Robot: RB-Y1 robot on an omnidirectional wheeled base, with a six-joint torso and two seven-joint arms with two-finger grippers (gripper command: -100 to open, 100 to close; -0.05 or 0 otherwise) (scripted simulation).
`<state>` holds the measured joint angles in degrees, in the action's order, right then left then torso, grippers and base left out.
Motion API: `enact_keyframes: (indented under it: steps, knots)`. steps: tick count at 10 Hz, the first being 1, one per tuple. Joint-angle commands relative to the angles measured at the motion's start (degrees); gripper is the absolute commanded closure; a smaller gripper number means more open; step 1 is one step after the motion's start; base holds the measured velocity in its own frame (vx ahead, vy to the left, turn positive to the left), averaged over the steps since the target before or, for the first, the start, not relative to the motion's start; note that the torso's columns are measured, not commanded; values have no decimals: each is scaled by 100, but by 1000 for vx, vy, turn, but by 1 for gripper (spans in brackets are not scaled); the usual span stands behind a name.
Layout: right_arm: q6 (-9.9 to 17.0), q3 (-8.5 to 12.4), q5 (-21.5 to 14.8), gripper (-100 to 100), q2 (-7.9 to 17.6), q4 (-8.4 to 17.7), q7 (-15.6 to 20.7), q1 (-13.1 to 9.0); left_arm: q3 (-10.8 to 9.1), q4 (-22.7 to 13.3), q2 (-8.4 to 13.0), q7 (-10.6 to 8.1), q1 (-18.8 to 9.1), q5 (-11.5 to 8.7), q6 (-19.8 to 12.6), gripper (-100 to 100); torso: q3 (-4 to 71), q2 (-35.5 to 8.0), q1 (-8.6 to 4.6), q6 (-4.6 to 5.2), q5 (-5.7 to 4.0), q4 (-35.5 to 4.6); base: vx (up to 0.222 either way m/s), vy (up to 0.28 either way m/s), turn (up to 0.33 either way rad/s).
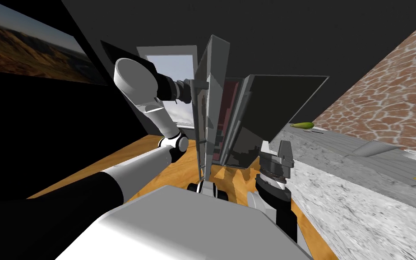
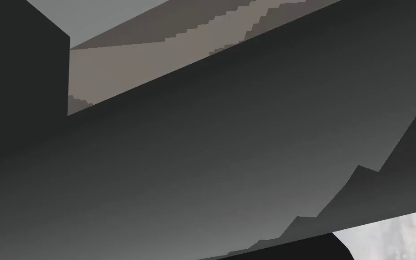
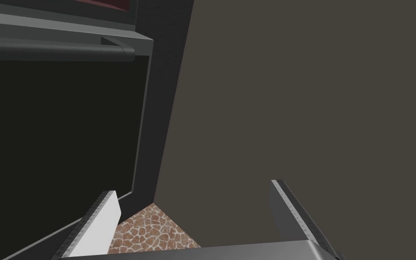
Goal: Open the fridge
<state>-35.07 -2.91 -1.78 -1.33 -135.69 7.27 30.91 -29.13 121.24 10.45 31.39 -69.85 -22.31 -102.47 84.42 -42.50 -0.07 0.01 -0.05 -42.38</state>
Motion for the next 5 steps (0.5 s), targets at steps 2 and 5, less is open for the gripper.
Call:
enact_keyframes:
  steps: [2,5]
  knots:
    - [0,0,0,0,0,0,0,-1,18,-202,152,-141,-467,66,-243,-100,0,-4,-19,9,-13,-6,15,9,12]
    - [0,-1,0,0,-1,0,0,-1,27,-361,273,-237,-807,114,-416,-100,4,5,-27,5,-12,0,18,4,-2]
